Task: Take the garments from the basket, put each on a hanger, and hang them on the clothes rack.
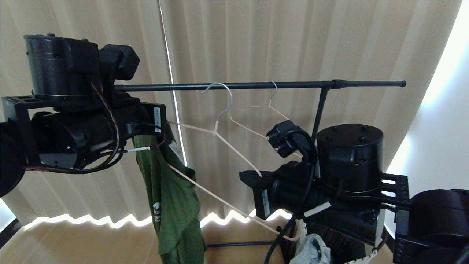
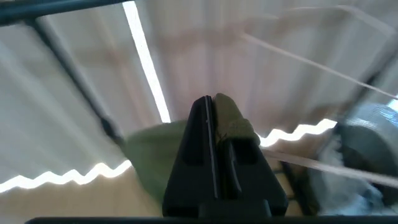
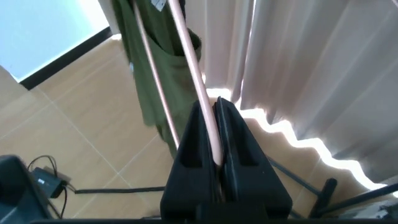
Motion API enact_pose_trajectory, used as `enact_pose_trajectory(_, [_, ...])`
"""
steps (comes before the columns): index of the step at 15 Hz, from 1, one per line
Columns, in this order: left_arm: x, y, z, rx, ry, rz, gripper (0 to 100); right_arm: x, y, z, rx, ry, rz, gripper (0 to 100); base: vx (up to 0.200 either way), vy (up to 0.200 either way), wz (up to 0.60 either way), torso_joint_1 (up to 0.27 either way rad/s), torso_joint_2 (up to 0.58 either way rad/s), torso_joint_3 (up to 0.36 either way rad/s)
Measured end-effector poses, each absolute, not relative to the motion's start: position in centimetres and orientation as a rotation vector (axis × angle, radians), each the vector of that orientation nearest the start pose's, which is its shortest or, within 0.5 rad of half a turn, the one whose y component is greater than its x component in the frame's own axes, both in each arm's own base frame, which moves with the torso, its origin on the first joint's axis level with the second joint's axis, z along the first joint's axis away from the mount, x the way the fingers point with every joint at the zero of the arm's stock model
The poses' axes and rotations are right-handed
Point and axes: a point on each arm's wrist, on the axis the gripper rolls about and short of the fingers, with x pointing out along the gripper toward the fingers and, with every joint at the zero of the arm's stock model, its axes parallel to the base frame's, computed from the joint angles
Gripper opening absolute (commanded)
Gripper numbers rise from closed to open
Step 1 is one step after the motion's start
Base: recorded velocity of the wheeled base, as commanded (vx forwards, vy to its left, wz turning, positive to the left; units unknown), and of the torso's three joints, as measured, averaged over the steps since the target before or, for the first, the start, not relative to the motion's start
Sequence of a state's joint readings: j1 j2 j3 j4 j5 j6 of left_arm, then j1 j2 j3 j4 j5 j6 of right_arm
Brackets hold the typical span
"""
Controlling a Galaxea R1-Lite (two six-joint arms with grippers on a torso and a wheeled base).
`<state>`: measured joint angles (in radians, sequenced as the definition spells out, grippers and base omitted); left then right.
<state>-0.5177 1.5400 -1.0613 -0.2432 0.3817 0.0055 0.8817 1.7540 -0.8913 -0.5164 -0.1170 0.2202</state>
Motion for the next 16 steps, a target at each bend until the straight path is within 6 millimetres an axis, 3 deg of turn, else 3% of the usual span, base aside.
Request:
enact_pose_trajectory(3, [22.5,-14.6,27.1,0.094,0.18,-0.232,0,21.8,26.0,17.4,0.094,0.408,0.701,0,0.0,0.0,0.0,0.0,0.0,0.0])
enact_pose_trajectory(7, [19.9,-15.6,27.5,0.093,0.163,-0.398,0,22.6,26.4,17.1,0.098,0.411,0.689,0,0.0,0.0,0.0,0.0,0.0,0.0])
enact_pose_trajectory(11, [18.0,-14.9,26.9,0.091,0.175,-0.55,0,23.1,25.8,17.4,0.107,0.4,0.666,0,0.0,0.0,0.0,0.0,0.0,0.0])
enact_pose_trajectory(16, [16.8,-13.9,25.2,0.121,0.217,-0.574,0,23.0,24.9,18.9,0.129,0.362,0.657,0,0.0,0.0,0.0,0.0,0.0,0.0])
